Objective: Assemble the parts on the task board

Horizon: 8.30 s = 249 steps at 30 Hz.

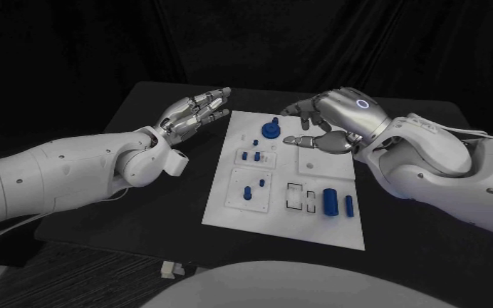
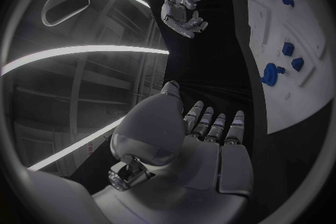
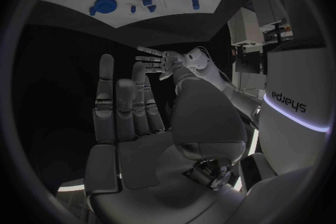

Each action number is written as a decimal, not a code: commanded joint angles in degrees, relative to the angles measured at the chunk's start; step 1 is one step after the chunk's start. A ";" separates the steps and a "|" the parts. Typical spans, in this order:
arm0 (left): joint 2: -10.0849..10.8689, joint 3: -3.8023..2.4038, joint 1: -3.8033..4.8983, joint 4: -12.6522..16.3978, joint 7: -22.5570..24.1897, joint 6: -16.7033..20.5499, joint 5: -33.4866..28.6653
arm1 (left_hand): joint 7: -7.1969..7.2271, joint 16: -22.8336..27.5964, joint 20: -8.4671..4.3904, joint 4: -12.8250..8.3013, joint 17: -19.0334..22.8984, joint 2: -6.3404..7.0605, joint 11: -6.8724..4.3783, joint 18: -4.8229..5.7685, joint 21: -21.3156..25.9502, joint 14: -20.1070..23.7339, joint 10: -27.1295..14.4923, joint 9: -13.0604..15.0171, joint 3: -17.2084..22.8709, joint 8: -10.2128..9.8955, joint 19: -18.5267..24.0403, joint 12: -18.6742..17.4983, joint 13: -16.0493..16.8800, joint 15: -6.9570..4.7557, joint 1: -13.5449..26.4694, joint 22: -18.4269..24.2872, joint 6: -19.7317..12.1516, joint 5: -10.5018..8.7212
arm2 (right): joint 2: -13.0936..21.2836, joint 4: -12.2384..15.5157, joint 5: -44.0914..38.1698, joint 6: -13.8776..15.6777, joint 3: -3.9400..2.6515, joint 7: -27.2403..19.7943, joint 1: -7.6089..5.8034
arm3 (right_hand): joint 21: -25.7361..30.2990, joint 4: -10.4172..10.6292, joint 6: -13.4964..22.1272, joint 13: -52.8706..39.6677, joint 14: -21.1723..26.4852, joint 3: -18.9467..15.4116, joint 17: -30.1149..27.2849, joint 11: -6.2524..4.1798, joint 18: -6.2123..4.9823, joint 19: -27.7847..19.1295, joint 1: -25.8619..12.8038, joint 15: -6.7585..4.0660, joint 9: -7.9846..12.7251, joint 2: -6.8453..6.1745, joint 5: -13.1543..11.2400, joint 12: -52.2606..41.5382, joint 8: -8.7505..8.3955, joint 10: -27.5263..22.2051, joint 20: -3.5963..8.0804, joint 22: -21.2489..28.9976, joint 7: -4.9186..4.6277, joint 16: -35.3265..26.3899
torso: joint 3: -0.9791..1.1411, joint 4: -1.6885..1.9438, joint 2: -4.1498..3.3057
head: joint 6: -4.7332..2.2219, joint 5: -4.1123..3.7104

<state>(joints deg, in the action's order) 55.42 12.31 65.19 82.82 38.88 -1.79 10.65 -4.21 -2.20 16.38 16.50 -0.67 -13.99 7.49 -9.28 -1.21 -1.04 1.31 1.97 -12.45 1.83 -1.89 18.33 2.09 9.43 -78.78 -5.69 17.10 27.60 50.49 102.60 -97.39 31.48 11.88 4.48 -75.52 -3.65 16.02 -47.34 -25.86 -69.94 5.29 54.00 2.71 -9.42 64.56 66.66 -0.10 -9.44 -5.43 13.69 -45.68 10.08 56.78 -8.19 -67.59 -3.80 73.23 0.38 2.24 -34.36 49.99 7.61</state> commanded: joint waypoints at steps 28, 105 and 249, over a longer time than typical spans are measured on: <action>-0.28 -0.06 -0.05 -0.02 5.06 -0.84 -0.07 | -1.52 -0.53 0.32 0.00 -0.10 -0.38 0.78 -0.69 -0.35 -0.14 0.26 0.32 0.46 0.64 -0.21 1.22 0.14 -0.48 -1.13 -0.09 2.06 0.50 | 4.62 1.97 13.44 -25.97 0.03 27.07 0.47 | -86.35 0.66 -19.71 -64.14 -20.06 -1.12 36.00 -5.84 9.42 25.44 -13.90 -5.54 -15.67 1.11 -0.40 -44.32 13.70 33.22 7.59 -22.41 3.27 16.77 | -0.01 0.02 -0.01 | 0.01 -3.58; -0.27 -0.06 -0.06 -0.11 4.27 -1.43 -0.07 | -2.36 -1.52 0.32 0.06 -0.27 -0.30 2.47 -0.66 -0.46 -0.43 0.70 0.60 0.33 1.61 -0.38 3.16 0.31 -0.01 -1.55 -0.24 5.29 0.55 | -0.19 -5.84 24.07 -43.94 0.04 32.85 4.71 | -86.35 0.33 -16.73 -64.14 -20.06 -2.43 36.00 -6.58 9.42 25.44 -16.58 -6.76 -31.51 2.39 -4.35 -44.32 12.30 33.22 8.63 -22.41 3.81 16.77 | -0.03 0.00 -0.02 | 0.01 -5.19; -0.86 -0.05 -0.10 -0.82 1.80 -4.68 -0.07 | -5.18 -2.08 0.39 -0.07 -0.33 0.08 1.78 -0.52 -0.55 -0.43 0.65 0.86 0.13 2.60 -0.51 3.46 0.28 0.13 -1.94 -0.30 7.67 0.71 | -6.99 -9.05 51.17 -31.02 0.03 32.71 6.49 | -82.55 -4.73 -9.01 -64.14 -19.99 2.05 35.67 -4.44 8.50 24.25 -17.05 -5.14 -35.30 2.23 -4.64 -44.32 5.40 33.22 7.16 -21.16 1.25 16.61 | -0.02 -0.01 -0.02 | 0.01 -3.43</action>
<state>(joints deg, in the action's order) 54.68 12.31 65.16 81.94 38.89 -5.67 10.66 -8.91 -3.99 16.58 16.66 -0.96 -13.94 9.61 -9.28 -1.44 -1.26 1.82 2.75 -12.30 4.21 -2.10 21.47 2.31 9.21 -80.10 -5.97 24.27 28.01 43.45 93.59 -45.86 1.24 11.90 36.24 -69.22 -86.52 11.30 -56.59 -74.92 -84.04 7.47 74.92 -2.08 -0.43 83.93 49.54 -5.72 -44.76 -2.50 9.15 -89.86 15.36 84.10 -0.72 -74.92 -2.37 89.85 0.36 2.24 -34.37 49.99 4.15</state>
